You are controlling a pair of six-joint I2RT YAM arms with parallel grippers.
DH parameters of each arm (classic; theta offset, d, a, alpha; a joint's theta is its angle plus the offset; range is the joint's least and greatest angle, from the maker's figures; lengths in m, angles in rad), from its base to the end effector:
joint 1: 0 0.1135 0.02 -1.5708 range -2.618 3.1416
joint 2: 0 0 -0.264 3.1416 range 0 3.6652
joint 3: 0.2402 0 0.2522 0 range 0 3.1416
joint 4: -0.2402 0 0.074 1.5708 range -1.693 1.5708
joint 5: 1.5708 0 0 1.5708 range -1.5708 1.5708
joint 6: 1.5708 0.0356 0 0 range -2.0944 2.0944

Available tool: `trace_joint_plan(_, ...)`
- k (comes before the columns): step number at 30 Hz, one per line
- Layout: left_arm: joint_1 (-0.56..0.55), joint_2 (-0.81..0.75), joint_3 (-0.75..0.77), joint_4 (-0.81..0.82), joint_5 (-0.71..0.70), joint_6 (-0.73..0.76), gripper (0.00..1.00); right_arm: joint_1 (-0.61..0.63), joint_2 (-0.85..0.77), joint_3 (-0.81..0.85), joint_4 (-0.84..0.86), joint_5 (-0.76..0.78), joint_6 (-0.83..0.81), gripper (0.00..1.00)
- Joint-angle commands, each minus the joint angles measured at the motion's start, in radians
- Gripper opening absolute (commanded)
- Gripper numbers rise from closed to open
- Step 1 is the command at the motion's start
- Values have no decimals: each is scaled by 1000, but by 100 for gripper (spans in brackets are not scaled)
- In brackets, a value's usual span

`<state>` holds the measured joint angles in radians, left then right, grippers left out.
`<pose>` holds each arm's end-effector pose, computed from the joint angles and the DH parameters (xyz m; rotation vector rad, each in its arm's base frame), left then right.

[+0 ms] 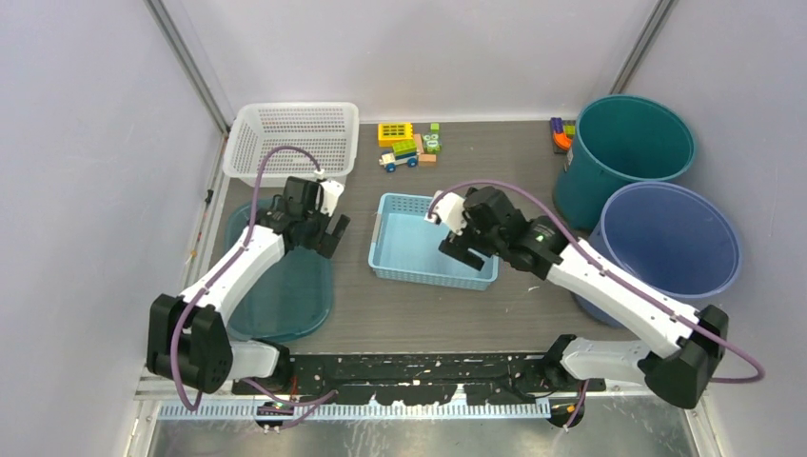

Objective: Turn the large container upside down

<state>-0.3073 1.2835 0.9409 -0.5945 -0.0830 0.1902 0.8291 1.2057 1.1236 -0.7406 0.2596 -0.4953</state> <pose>0.2496 -0.0761 0.2527 0.5834 2.4352 0.0557 0.1746 0.1771 0.3203 -1.3557 1.9356 -0.1499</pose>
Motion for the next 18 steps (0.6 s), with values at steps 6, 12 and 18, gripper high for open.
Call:
trace_joint_plan(6, -9, 10, 17, -20, -52, 12, 95, -116, -168, -57, 71, -71, -4, 95)
trace_joint_plan(12, -9, -34, 7, -84, -17, 54, 86, -131, -194, -86, 83, -70, 1, 95)
trace_joint_plan(18, -9, -67, -16, -128, -7, 94, 85, -139, -232, -102, 91, -66, 1, 97)
